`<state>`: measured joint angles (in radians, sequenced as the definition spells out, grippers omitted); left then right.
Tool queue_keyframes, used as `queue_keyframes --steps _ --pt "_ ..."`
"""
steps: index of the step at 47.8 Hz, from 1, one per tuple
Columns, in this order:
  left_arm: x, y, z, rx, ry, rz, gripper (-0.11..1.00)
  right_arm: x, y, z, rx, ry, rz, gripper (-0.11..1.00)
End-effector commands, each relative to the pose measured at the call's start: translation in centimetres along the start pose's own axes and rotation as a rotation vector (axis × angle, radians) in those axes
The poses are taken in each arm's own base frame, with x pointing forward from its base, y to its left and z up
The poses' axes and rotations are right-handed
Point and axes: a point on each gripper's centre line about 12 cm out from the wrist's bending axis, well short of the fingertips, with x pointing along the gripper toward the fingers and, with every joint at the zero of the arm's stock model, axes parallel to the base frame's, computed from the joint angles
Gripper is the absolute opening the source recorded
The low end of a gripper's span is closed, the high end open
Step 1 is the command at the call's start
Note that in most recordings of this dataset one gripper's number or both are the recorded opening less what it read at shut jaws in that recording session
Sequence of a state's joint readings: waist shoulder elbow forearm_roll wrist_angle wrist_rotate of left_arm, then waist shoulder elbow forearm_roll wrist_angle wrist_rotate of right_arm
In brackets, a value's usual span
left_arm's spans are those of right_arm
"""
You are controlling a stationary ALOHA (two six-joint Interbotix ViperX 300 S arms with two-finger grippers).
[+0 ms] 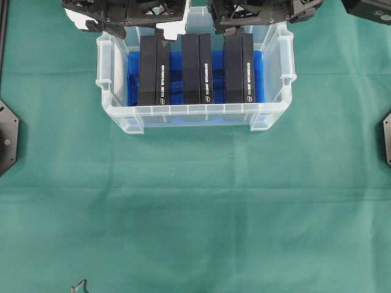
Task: Take the box out of the case with both arms.
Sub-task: 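Lower left gripper onto left box pair, right gripper onto right pair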
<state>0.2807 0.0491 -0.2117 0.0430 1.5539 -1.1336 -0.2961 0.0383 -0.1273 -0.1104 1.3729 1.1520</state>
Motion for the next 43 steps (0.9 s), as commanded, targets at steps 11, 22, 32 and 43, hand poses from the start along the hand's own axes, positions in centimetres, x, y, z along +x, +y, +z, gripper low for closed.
queue_keyframes --steps 11,22,32,43 --pt "-0.8 0.1 0.0 0.001 -0.012 -0.015 0.92 -1.3 0.4 0.2 0.001 -0.019 0.039 0.97" --pt "-0.5 0.2 0.1 -0.005 -0.019 -0.008 0.92 -1.0 0.2 0.1 0.000 -0.015 0.030 0.97" --pt "0.8 0.6 0.0 -0.007 -0.021 0.016 0.92 0.1 -0.1 -0.2 -0.004 0.000 0.000 0.97" --pt "3.2 1.1 -0.1 -0.008 -0.035 0.022 0.92 2.2 -0.1 -0.7 0.003 -0.004 0.020 0.97"
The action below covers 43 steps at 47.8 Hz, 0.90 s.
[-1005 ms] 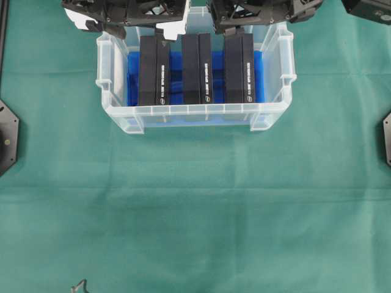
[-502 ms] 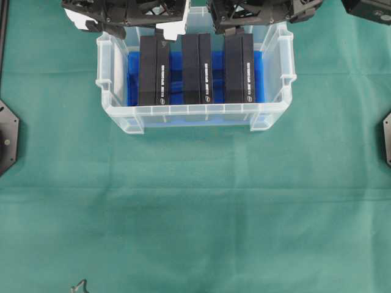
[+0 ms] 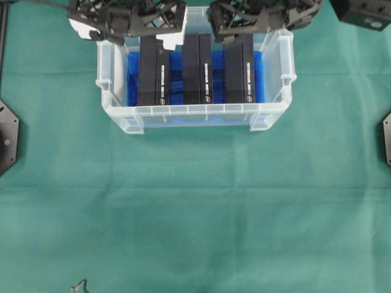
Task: Take the box out of the case with both arms.
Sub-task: 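Lower left gripper onto left box pair, right gripper onto right pair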
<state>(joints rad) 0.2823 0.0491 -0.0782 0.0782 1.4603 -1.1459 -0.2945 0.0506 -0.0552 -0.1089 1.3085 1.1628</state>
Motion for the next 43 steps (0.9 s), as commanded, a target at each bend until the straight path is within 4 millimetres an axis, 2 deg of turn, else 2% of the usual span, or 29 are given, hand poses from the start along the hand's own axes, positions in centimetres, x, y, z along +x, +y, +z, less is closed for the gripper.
queue_keyframes --steps 1,18,43 --pt "-0.6 0.4 -0.1 -0.008 -0.019 -0.027 0.92 -0.2 0.2 -0.2 0.006 -0.015 0.036 0.97" --pt "3.4 1.1 -0.4 -0.028 -0.019 -0.026 0.92 2.4 -0.5 -0.9 0.025 -0.011 0.033 0.97" --pt "8.3 1.3 -0.6 -0.046 -0.019 -0.038 0.92 6.6 -1.3 -2.3 0.015 0.008 0.015 0.97"
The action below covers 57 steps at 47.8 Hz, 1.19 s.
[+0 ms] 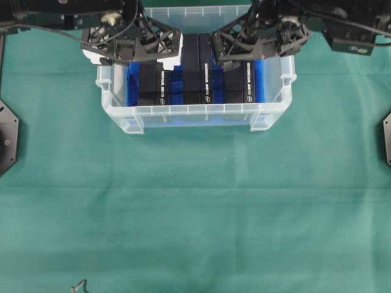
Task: Take the box out of the case with both arms.
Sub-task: 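Lower left gripper onto left box pair, right gripper onto right pair, then close both grippers around the outer black RealSense box pairs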
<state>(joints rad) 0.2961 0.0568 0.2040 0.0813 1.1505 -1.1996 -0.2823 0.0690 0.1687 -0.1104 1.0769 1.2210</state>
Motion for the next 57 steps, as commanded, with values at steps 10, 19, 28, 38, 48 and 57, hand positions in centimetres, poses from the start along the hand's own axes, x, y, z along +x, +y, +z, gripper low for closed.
queue_keyframes --steps 10,19,28,38,48,57 --pt "1.2 -0.6 0.3 -0.002 -0.007 -0.020 0.92 1.3 0.2 -0.4 -0.012 0.006 -0.002 0.97" --pt "2.3 -0.1 0.2 0.004 0.004 0.012 0.92 1.9 0.3 -0.5 -0.015 0.012 -0.015 0.97" --pt "3.2 0.6 -0.1 0.003 0.017 0.037 0.92 2.6 0.3 -0.6 -0.016 0.018 -0.028 0.97" --pt "3.5 1.0 -0.1 0.000 0.021 0.049 0.92 3.3 0.4 -0.7 -0.014 0.024 -0.031 0.97" --pt "3.5 1.0 -0.1 0.000 0.024 0.051 0.92 3.7 0.4 -0.8 -0.011 0.034 -0.037 0.97" --pt "3.6 1.1 -0.3 0.002 0.029 0.055 0.92 3.7 0.4 -0.8 -0.008 0.035 -0.038 0.97"
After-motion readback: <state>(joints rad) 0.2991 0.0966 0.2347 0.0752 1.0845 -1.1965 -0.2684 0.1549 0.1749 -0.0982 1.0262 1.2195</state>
